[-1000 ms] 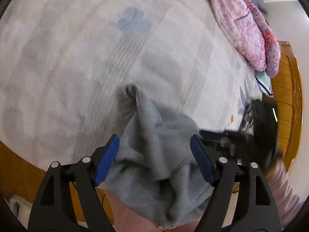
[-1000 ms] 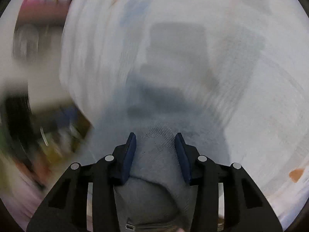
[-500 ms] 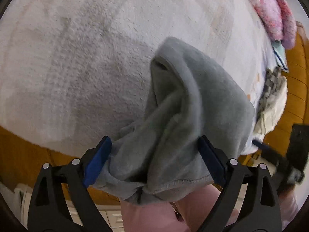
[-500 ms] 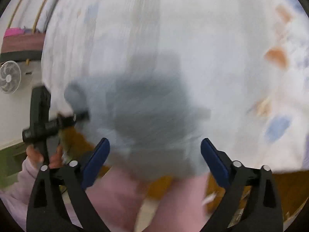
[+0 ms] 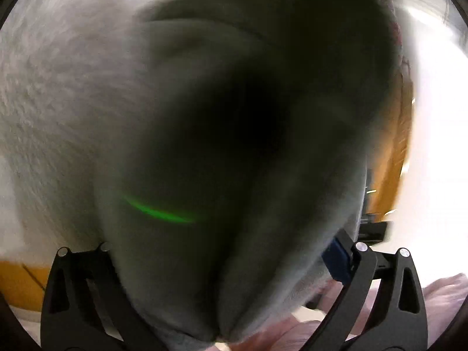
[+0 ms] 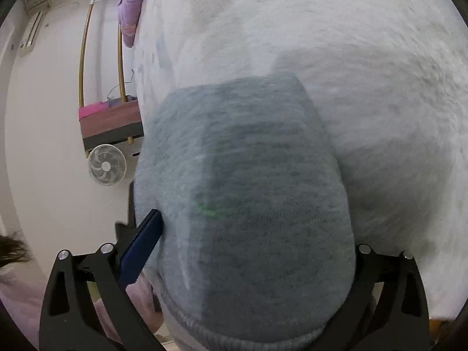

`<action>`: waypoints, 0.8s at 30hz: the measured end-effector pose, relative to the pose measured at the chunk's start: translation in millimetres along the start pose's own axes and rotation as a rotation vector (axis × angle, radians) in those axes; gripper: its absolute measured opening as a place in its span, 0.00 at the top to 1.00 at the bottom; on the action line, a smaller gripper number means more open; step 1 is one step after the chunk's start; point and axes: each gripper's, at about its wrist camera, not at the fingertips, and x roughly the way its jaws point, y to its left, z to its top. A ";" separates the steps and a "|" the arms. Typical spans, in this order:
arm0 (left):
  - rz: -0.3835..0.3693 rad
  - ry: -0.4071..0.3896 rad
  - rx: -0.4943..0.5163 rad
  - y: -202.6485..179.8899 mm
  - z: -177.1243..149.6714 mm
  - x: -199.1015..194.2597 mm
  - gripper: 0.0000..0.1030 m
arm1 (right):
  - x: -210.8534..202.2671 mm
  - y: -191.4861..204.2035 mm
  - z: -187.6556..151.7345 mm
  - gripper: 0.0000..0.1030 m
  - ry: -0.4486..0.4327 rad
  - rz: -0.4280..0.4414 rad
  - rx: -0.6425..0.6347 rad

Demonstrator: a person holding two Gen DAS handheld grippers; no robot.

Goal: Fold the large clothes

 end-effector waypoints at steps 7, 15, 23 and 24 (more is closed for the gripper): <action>0.102 -0.006 0.271 -154.9 -26.5 -38.7 0.09 | -124.1 64.2 -33.8 0.14 -0.178 0.082 0.001; 0.101 0.080 0.697 -365.1 -64.0 -33.8 0.09 | -282.8 143.5 -97.8 0.14 -0.565 0.097 -0.042; 0.128 0.071 0.971 -511.8 -106.3 50.3 0.09 | -423.2 122.8 -118.2 0.14 -0.826 0.088 -0.077; 0.129 0.063 0.984 -526.5 -110.1 67.9 0.09 | -442.7 110.8 -115.1 0.14 -0.842 0.086 -0.076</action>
